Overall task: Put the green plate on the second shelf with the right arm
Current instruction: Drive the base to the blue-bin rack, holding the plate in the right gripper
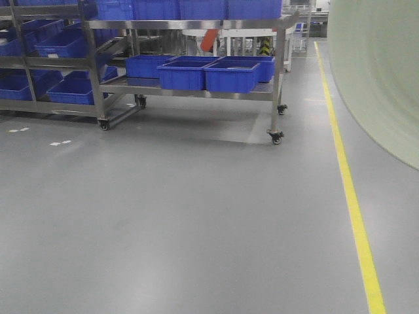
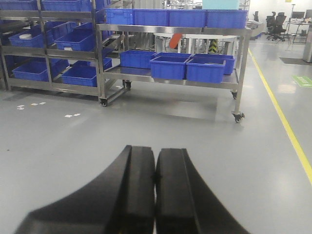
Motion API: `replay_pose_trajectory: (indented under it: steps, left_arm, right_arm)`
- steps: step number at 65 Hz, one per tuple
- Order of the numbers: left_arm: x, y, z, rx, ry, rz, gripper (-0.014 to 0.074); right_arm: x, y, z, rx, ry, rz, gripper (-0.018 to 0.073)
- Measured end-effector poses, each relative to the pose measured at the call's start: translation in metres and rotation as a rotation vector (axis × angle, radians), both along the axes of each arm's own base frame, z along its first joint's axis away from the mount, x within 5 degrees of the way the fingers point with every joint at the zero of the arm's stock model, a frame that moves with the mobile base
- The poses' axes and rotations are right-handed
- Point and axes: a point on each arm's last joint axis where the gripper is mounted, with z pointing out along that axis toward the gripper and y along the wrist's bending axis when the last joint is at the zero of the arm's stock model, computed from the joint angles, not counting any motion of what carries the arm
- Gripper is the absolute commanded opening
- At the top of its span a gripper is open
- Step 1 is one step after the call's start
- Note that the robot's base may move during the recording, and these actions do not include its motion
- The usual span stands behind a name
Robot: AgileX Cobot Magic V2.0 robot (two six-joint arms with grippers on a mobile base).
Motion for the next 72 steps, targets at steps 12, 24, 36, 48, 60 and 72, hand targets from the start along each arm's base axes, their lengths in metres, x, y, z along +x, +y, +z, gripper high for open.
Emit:
replay_pose_trajectory:
  steps: [12, 24, 36, 48, 60, 72]
  left_arm:
    - [0.0, 0.0, 0.0, 0.0, 0.0, 0.0, 0.013]
    - [0.0, 0.0, 0.0, 0.0, 0.0, 0.0, 0.013]
    - [0.0, 0.0, 0.0, 0.0, 0.0, 0.0, 0.013]
    - [0.0, 0.0, 0.0, 0.0, 0.0, 0.0, 0.013]
    - [0.0, 0.0, 0.0, 0.0, 0.0, 0.0, 0.013]
    - [0.0, 0.0, 0.0, 0.0, 0.0, 0.0, 0.013]
  right_arm:
    - [0.0, 0.0, 0.0, 0.0, 0.0, 0.0, 0.0057]
    - [0.0, 0.0, 0.0, 0.0, 0.0, 0.0, 0.0057]
    - [0.0, 0.0, 0.0, 0.0, 0.0, 0.0, 0.0057]
    - [0.0, 0.0, 0.0, 0.0, 0.0, 0.0, 0.0057]
    - [0.0, 0.0, 0.0, 0.0, 0.0, 0.0, 0.0057]
    - [0.0, 0.0, 0.0, 0.0, 0.0, 0.0, 0.0057]
